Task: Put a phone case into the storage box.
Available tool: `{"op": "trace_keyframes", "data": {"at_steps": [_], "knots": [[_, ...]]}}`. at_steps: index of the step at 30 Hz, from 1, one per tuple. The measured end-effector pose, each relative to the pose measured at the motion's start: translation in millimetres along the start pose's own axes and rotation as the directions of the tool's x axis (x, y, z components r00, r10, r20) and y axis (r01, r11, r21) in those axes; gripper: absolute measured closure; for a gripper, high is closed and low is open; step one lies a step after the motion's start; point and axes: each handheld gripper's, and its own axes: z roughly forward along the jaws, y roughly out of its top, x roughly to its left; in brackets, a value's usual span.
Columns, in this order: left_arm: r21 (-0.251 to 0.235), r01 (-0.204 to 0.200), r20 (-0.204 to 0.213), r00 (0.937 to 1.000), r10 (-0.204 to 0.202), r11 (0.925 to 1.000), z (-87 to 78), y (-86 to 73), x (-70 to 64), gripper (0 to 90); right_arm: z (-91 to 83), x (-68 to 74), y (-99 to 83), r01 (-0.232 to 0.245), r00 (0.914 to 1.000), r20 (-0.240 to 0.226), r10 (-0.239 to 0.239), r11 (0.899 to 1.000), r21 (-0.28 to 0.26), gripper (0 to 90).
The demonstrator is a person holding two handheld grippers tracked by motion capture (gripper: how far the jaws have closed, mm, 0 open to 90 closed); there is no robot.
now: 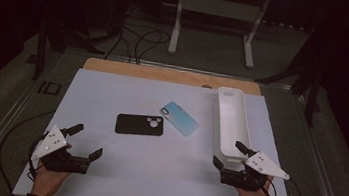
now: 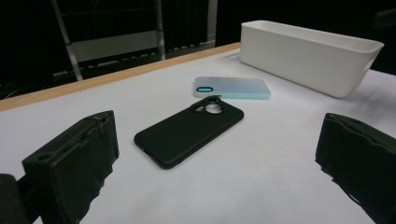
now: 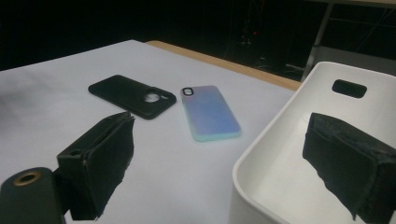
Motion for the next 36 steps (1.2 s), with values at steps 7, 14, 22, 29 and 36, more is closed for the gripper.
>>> {"op": "trace_keyframes", "data": {"at_steps": [7,14,22,29,36], "knots": [[0.0,-0.009,-0.013,0.9999,0.009,1.0,-0.6,-0.1,-1.4,0.0,0.5,-0.5,0.4,-0.013,0.9999,0.002,0.013,1.0,0.006,7.8],[-0.01,0.002,-0.025,0.9997,-0.002,1.0,-1.4,0.1,0.3,0.0,3.8,2.0,3.0,-0.014,0.9999,0.002,0.013,1.0,0.017,7.4],[-0.009,0.002,-0.043,0.9991,-0.002,1.0,-1.6,-0.3,2.6,0.0,9.4,1.0,14.8,-0.026,0.9997,0.0,0.026,0.999,0.026,7.5],[0.002,-0.005,-0.048,0.9988,0.005,1.0,-0.7,-0.9,1.9,0.0,25.0,3.8,40.6,0.004,0.9997,-0.025,-0.003,1.0,0.024,7.5],[0.005,-0.006,-0.046,0.9989,0.006,1.0,-0.5,-1.0,1.5,0.0,40.5,5.6,58.0,0.014,0.9994,-0.033,-0.013,0.999,0.045,7.5]]}}
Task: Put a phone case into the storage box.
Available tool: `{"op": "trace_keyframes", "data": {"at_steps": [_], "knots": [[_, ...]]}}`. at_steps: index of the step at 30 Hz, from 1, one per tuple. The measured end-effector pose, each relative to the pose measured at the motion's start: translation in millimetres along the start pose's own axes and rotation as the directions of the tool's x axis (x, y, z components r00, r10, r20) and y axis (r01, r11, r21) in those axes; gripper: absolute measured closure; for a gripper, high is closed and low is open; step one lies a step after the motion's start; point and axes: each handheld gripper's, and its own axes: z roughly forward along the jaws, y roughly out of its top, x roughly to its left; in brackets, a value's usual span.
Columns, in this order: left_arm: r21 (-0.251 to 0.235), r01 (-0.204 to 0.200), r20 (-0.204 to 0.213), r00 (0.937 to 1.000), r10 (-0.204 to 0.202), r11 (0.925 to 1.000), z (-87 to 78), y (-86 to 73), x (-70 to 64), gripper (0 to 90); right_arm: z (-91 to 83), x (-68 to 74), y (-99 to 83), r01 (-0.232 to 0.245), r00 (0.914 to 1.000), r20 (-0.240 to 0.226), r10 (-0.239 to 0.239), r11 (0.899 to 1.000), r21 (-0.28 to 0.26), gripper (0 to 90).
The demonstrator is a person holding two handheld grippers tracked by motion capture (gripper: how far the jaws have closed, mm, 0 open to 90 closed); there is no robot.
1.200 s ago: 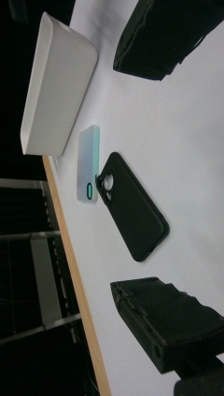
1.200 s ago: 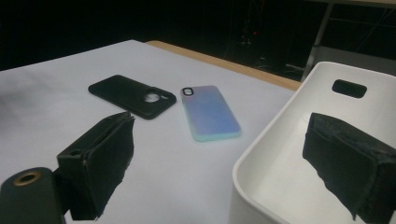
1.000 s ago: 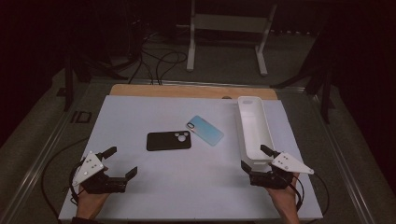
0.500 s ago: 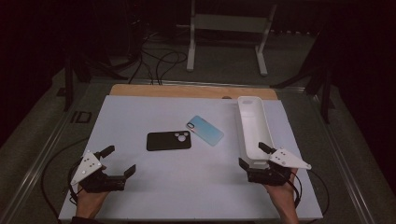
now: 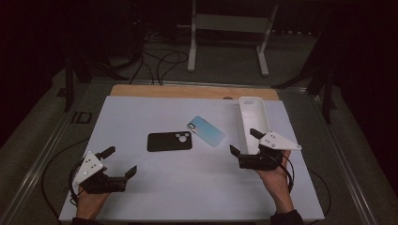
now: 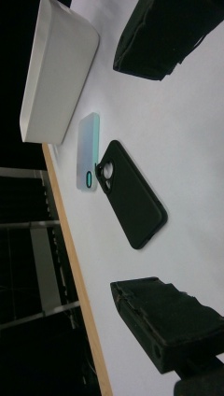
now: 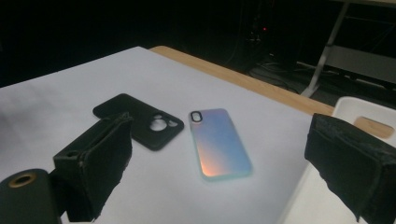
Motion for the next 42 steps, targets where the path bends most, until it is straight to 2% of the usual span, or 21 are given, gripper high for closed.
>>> {"op": "trace_keyframes", "data": {"at_steps": [4,10,12,15,35,42], "knots": [[0.001,0.003,-0.002,1.0,-0.003,1.0,0.4,-0.4,0.1,0.0,10.4,1.5,11.6,0.016,0.9998,-0.013,-0.016,1.0,-0.002,7.5],[0.007,-0.001,-0.003,1.0,0.001,1.0,1.0,-0.4,-0.1,0.0,22.0,0.6,22.0,0.028,0.9996,-0.004,-0.028,0.999,0.019,7.5],[0.007,-0.002,-0.003,1.0,0.002,1.0,1.1,-0.5,-0.3,0.0,22.0,0.6,22.0,0.028,0.9996,-0.004,-0.028,0.999,0.019,7.5],[0.008,-0.004,-0.004,1.0,0.004,1.0,1.4,-0.6,-0.8,0.0,31.9,1.2,27.3,0.036,0.9993,-0.012,-0.036,0.999,0.033,7.5],[0.007,-0.006,-0.002,1.0,0.006,1.0,1.3,-0.6,-1.1,0.0,57.7,5.3,47.1,0.054,0.9981,-0.029,-0.054,0.998,0.027,7.5],[0.007,-0.006,-0.003,1.0,0.006,1.0,1.0,-0.6,-1.0,0.0,71.1,1.2,50.8,0.058,0.9979,-0.03,-0.057,0.997,0.053,7.5]]}}
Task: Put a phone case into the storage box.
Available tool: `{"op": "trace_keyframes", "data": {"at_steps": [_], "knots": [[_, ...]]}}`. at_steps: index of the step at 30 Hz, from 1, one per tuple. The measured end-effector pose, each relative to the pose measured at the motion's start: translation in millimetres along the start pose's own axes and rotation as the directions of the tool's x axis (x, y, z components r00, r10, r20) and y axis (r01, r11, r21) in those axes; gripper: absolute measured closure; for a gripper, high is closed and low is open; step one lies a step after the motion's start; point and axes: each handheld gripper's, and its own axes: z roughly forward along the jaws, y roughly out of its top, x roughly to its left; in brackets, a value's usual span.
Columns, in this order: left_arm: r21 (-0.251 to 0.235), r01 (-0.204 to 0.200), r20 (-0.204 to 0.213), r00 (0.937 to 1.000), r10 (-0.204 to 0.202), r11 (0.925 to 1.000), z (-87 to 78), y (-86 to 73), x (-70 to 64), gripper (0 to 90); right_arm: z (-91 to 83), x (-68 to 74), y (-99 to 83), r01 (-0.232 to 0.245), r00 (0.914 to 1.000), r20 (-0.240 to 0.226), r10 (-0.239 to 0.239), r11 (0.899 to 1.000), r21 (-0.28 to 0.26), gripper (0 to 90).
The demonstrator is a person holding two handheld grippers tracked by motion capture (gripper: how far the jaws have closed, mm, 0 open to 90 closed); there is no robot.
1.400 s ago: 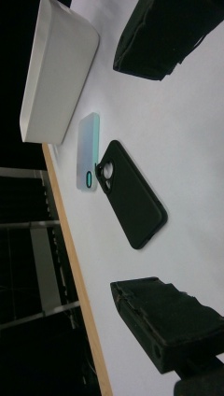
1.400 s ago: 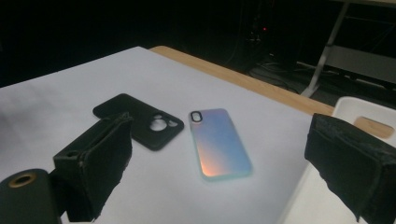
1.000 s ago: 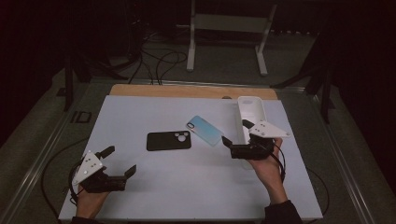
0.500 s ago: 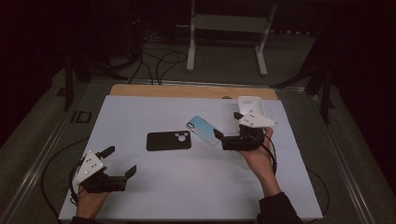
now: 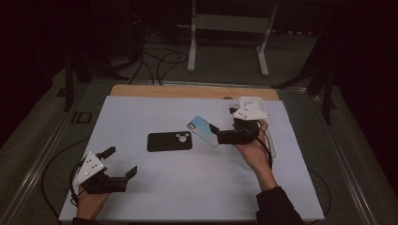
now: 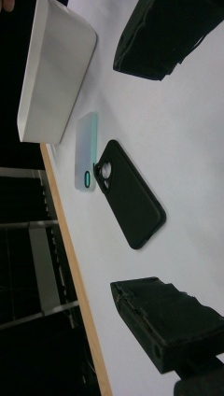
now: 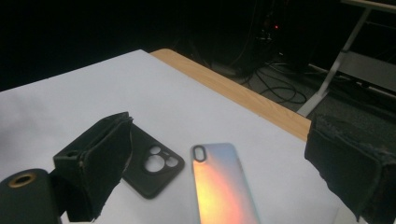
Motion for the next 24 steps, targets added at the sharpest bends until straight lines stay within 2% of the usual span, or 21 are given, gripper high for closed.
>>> {"op": "trace_keyframes", "data": {"at_steps": [6,14,19,24], "knots": [[0.001,0.0,0.002,1.0,0.0,1.0,0.4,-0.2,0.0,0.0,15.2,-4.8,4.3,-0.013,0.9999,-0.004,0.013,0.999,0.042,7.5],[0.001,0.0,0.003,1.0,0.0,1.0,0.0,-0.5,0.4,0.0,32.8,-5.8,13.7,0.013,0.9999,-0.003,-0.013,0.995,0.099,7.5],[0.001,0.002,0.004,1.0,-0.002,1.0,0.1,-0.7,0.4,0.0,44.8,-7.3,18.9,0.038,0.9992,-0.015,-0.036,0.989,0.145,7.5],[0.0,0.004,0.005,1.0,-0.004,1.0,-0.1,-1.0,0.7,0.0,58.8,-7.5,20.8,0.073,0.9973,-0.023,-0.069,0.976,0.207,7.5]]}}
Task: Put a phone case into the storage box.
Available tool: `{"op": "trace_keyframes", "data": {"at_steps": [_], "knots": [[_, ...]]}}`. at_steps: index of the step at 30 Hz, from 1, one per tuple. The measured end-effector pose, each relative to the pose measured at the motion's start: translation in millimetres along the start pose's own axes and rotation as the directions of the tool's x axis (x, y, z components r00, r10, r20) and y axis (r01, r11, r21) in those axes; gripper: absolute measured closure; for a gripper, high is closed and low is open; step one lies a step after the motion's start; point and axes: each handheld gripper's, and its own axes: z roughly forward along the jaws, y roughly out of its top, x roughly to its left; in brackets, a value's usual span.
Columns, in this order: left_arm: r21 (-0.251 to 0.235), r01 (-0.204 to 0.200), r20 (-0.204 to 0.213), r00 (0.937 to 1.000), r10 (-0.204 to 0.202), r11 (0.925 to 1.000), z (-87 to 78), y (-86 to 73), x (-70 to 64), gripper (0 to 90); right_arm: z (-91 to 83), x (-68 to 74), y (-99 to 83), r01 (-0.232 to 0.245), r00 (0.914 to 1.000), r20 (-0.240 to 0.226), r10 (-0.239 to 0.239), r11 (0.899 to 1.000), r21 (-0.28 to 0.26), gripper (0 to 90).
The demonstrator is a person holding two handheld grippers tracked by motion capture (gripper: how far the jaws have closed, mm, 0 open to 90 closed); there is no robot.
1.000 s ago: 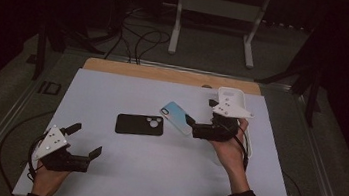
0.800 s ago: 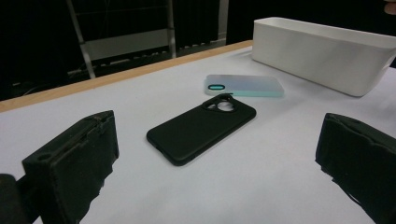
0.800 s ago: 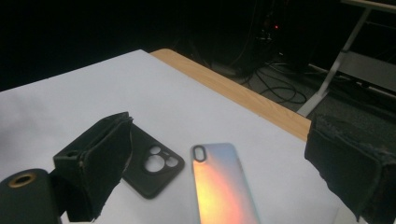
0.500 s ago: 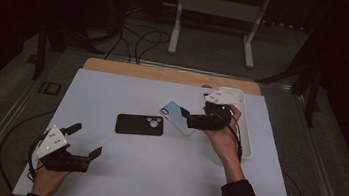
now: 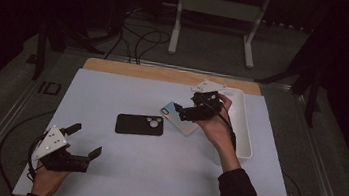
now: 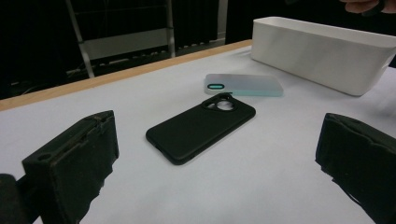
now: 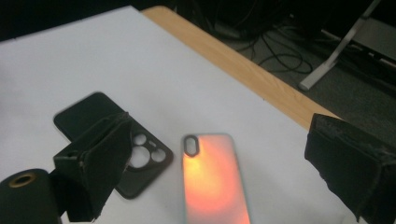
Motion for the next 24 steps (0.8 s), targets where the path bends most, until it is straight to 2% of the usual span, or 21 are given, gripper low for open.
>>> {"op": "trace_keyframes", "data": {"at_steps": [5,15,24], "knots": [[0.002,0.0,0.0,1.0,0.0,1.0,0.2,-0.3,0.3,0.0,12.3,-0.8,2.2,0.039,0.9992,-0.002,-0.039,0.996,0.077,7.6],[0.006,-0.001,0.003,1.0,0.001,1.0,0.5,-0.9,0.2,0.0,38.1,-6.1,-4.4,0.061,0.998,-0.029,-0.056,0.981,0.186,7.6],[0.008,-0.001,0.007,1.0,0.001,1.0,1.1,-1.4,0.2,0.0,58.8,-11.6,-13.8,0.039,0.9979,-0.061,-0.023,0.964,0.262,7.5]]}}
